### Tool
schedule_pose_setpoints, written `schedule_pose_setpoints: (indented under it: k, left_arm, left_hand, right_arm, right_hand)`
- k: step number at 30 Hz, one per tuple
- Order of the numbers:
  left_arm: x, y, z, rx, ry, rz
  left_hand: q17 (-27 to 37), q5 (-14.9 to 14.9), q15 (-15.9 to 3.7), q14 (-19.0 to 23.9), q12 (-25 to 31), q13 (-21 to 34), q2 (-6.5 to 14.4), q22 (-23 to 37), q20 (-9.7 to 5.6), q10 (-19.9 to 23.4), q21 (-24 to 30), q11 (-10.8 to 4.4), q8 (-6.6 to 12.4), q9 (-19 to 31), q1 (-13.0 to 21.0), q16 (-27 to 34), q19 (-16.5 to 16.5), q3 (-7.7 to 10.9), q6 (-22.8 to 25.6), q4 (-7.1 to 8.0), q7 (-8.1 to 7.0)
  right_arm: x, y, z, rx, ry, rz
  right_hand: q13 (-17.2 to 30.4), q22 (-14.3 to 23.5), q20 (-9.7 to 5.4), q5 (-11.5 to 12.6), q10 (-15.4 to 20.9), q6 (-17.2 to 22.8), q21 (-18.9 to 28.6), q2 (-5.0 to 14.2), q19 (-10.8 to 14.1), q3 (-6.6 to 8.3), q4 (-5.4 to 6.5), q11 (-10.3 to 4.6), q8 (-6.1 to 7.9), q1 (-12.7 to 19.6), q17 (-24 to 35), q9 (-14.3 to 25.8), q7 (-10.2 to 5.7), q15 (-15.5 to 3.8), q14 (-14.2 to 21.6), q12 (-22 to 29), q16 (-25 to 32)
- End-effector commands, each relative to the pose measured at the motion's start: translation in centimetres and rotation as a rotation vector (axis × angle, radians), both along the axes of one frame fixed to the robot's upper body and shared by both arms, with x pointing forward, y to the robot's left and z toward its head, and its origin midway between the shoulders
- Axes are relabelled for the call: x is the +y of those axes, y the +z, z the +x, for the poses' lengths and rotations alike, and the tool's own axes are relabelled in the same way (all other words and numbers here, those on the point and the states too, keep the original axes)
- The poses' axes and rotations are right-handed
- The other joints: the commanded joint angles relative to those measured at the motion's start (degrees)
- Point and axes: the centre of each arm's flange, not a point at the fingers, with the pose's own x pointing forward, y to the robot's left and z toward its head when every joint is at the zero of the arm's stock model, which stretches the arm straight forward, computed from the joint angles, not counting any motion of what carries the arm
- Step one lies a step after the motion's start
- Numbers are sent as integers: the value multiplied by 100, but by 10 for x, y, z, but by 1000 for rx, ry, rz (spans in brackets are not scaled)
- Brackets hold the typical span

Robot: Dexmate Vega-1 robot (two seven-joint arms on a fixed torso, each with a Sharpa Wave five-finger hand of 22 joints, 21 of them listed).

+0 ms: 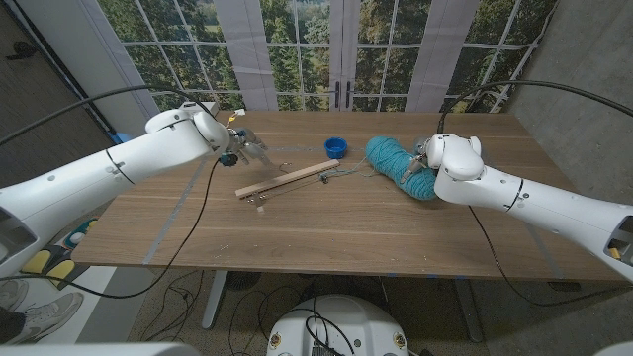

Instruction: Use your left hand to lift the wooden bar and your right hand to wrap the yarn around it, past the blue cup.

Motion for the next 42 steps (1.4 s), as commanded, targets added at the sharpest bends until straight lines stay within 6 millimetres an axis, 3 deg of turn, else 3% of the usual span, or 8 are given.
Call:
schedule_pose_setpoints:
  k: [1,12,21,29,37,42]
  left_arm:
    - [8,4,-6,-40,-10,-28]
    - [18,0,-13,-110,-43,-77]
    - [27,-2,-23,-219,-87,-135]
    - [32,-3,-28,-247,-69,-143]
    - [37,-6,-28,-256,-83,-174]
    - [42,-7,-30,-313,-129,-206]
  left_hand:
    - [-70,77,120,-235,26,-63,10,24,55,-286,-132,105,-14,-9,-117,33,-123,-88,-270,40,38]
    - [-182,152,147,-471,55,-165,74,29,53,-538,-256,169,5,-16,-138,51,-113,-133,-485,59,113]
    - [-353,189,229,-938,50,-305,48,35,43,-1001,-524,214,-14,-30,-370,27,-379,-318,-1004,170,9]
    - [-432,210,261,-1106,84,-369,106,41,55,-1142,-651,220,46,-36,-453,52,-503,-371,-1055,222,-2]
    - [-475,221,260,-1131,108,-399,134,44,13,-1156,-696,245,54,-38,-435,70,-523,-374,-1064,212,32]
    - [-559,212,264,-1292,87,-460,115,48,-16,-1383,-824,246,-12,-40,-605,68,-642,-488,-1411,291,7]
  right_arm:
    - [-5,2,2,126,-12,41]
    - [-20,6,-7,-6,163,244]
    - [-25,5,-13,-127,302,393]
    - [-20,11,-16,-70,286,364]
    - [-22,7,-14,-83,353,459]
    - [-24,8,-15,-93,401,515]
  right_hand:
    - [24,4,-137,-11,570,867,33,1599,45,20,15,-465,53,1553,18,9,-810,-564,146,42,23]
    - [24,4,-137,-11,570,867,33,1599,45,20,15,-465,53,1553,18,9,-810,-564,146,42,23]
    - [24,4,-137,-11,570,867,33,1599,45,20,15,-465,53,1553,18,9,-810,-564,146,42,23]
    - [24,4,-137,-11,570,867,33,1599,45,20,15,-465,53,1553,18,9,-810,-564,146,42,23]
    - [24,4,-137,-11,570,867,33,1599,45,20,15,-465,53,1553,18,9,-810,-564,146,42,23]
    - [24,4,-137,-11,570,867,33,1599,45,20,15,-465,53,1553,18,9,-810,-564,146,42,23]
